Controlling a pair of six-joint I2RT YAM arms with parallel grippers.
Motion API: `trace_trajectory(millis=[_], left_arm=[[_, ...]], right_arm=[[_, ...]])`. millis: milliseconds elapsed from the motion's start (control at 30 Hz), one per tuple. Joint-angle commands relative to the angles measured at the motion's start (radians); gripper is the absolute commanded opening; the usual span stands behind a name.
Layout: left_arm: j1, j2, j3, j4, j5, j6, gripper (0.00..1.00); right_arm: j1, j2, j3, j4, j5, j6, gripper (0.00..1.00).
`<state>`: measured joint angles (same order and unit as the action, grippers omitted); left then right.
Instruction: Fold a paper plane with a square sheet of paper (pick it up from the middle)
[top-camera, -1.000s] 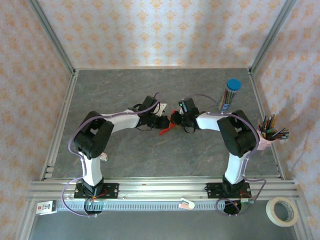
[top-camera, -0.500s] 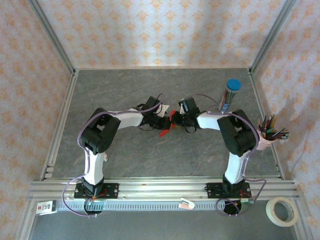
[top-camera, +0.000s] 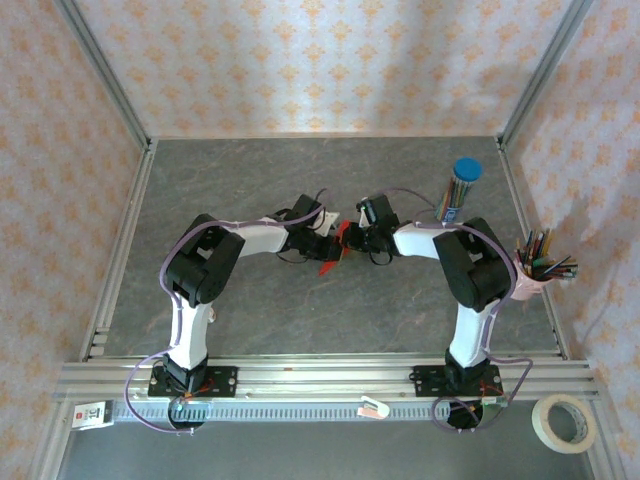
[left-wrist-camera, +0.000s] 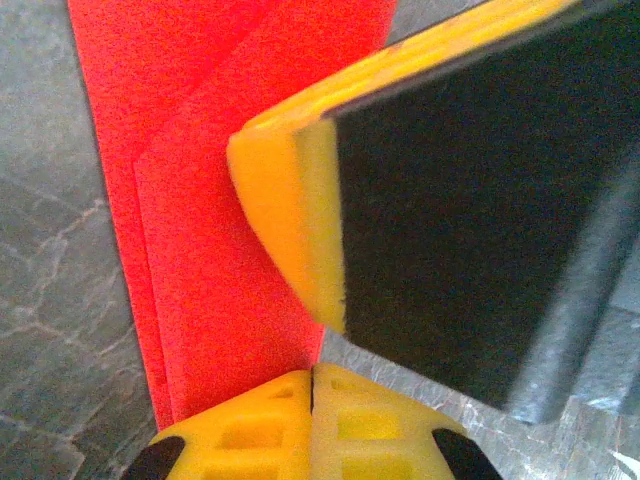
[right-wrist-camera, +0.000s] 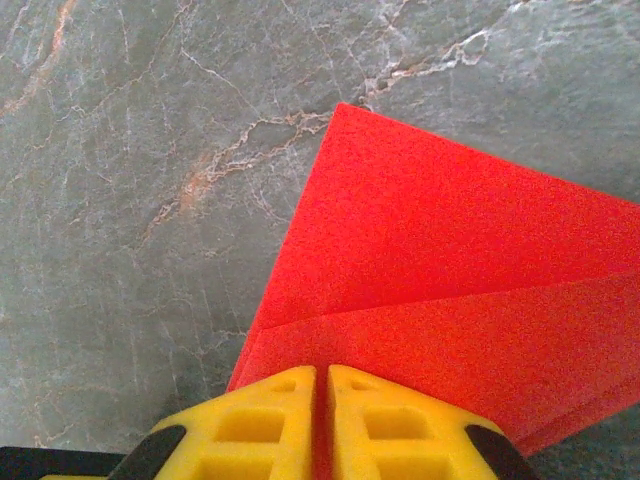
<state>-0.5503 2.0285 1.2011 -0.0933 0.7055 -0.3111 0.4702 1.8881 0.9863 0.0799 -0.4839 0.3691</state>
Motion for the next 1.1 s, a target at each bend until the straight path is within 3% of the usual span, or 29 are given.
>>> trace_trajectory(millis=[0,1067], left_arm=[[-0.010,-0.007,-0.039,-0.069,-0.014,0.023,0.02],[-0.043,-0.160,-0.233,-0.173,-0.082,0.022,0.00]], right_arm=[[-0.001,0.065,-0.011,-0.127,0.048,-0.001,0.12],[-0.003,0.111,0.011,-0.170,0.102,0.030,0.11]])
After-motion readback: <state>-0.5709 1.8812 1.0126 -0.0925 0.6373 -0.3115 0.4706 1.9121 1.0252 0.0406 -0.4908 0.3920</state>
